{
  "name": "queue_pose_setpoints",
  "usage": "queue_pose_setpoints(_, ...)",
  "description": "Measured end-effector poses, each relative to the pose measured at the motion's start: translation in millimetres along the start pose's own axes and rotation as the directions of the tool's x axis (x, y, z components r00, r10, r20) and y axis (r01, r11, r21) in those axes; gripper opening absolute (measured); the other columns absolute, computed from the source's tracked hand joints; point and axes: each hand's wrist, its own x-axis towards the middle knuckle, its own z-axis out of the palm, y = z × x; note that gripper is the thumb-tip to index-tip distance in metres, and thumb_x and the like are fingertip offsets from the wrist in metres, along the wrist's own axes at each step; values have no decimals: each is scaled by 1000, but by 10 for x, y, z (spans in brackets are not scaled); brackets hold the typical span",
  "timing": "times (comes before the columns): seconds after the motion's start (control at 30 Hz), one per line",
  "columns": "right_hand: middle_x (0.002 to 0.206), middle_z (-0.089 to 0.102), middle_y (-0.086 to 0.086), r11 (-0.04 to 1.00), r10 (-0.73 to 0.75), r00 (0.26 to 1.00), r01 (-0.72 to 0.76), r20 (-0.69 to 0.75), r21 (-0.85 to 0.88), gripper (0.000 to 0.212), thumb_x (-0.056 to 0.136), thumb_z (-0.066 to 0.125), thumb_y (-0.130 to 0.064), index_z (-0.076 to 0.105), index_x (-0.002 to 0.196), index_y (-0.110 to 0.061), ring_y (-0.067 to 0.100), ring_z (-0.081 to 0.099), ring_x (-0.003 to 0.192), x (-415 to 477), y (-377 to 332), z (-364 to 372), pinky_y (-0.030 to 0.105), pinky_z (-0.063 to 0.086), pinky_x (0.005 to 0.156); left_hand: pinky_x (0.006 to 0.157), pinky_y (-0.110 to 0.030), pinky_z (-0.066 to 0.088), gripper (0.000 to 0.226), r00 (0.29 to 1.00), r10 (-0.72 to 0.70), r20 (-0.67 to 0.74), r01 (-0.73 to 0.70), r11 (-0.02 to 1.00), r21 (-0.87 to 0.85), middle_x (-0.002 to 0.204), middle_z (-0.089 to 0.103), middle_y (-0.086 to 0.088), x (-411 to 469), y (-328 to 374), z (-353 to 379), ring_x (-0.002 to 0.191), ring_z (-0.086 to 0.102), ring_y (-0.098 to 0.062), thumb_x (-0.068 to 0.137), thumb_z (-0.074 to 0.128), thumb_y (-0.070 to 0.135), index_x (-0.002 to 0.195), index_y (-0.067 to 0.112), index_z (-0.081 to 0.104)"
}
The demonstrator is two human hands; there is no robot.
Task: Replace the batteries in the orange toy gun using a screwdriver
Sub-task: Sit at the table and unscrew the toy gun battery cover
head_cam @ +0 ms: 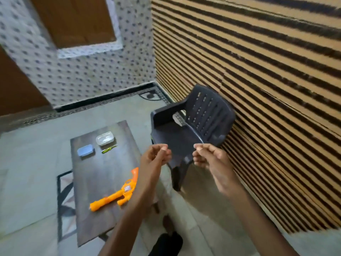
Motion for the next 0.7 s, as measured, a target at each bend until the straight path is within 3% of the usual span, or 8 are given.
queue_pose_setpoints(0.13, 84, 71, 11, 996, -9, 995, 17, 96, -82, 13, 94, 62, -9, 72, 102, -8, 21, 64, 79, 605, -91, 212, 33, 54, 77, 77, -22, 54, 13, 994, 20, -111, -21, 1000, -12, 92, 71, -12, 467, 57, -85, 85, 69, -16, 99, 55, 12, 99, 10, 68)
queue_pose_setpoints(0.27, 85, 72, 11, 984, -11, 985, 41, 172, -171, 13, 94, 62, -10, 72, 102, -9, 19, 66, 79, 1115, -213, 514, 36, 56, 82, 90, -37, 54, 12, 975, 16, -222, -15, 1000, 4, 96, 74, -12, 940, 149, -236, 92, 70, -24, 99, 57, 16, 98, 13, 69)
queue_pose_setpoints(0.5, 92, 71, 21, 961, 43, 925, 64, 376, -269, 16, 95, 60, -10, 69, 107, -3, 20, 65, 80, 1833, -359, 1249, 24, 57, 73, 88, -33, 56, 16, 908, 42, -418, -43, 999, 7, 98, 74, -11, 1517, 349, -648, 90, 71, -18, 100, 56, 20, 106, 10, 68)
queue_pose_setpoints(0.7, 90, 69, 20, 940, 169, 783, 54, 598, -336, 18, 96, 59, -9, 67, 109, -1, 20, 63, 80, 2322, -277, 1940, 25, 55, 73, 82, -26, 56, 15, 751, 2, -661, -35, 999, -37, 98, 74, -10, 1679, 381, -1021, 87, 71, -14, 99, 56, 18, 105, 11, 67)
